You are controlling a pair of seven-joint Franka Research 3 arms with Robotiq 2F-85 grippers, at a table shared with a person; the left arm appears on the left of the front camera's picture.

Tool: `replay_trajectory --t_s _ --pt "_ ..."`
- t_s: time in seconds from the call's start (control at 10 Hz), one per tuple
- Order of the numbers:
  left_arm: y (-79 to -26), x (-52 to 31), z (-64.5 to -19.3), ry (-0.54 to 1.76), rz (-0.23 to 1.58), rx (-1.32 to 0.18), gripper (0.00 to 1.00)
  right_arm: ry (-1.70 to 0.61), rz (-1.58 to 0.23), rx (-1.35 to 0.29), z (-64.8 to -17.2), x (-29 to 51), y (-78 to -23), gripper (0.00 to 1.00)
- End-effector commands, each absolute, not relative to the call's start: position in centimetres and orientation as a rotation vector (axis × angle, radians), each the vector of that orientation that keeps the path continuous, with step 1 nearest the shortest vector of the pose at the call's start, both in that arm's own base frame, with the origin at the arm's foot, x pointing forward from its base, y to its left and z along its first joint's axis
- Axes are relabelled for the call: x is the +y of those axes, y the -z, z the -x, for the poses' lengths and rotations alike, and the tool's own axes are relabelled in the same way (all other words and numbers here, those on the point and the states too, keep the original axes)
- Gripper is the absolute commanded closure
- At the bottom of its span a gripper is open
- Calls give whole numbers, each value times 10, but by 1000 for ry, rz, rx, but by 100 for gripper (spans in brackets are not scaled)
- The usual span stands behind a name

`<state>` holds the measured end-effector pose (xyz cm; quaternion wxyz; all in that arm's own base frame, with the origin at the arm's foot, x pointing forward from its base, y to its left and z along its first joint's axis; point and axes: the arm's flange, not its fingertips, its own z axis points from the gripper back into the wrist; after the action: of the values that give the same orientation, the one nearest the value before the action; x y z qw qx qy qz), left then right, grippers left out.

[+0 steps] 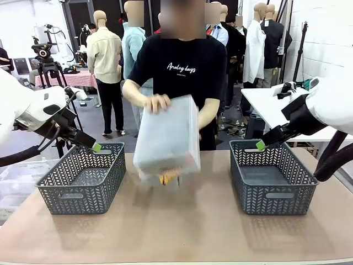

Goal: Sort the tops and bottoms.
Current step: Lift clothes from the center of the table with your left hand.

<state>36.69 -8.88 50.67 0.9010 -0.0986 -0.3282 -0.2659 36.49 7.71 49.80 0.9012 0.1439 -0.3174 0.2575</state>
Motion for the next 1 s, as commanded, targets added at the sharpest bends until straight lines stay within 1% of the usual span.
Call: replay_trajectory --t_s 0.0,0.9 --pt "-508 -87 -367 547 210 -682 0 -529 -298 -668 -365 75 -501 0" --pt "-508 -87 -367 547 210 -682 0 -529 -298 -668 -365 75 -501 0"
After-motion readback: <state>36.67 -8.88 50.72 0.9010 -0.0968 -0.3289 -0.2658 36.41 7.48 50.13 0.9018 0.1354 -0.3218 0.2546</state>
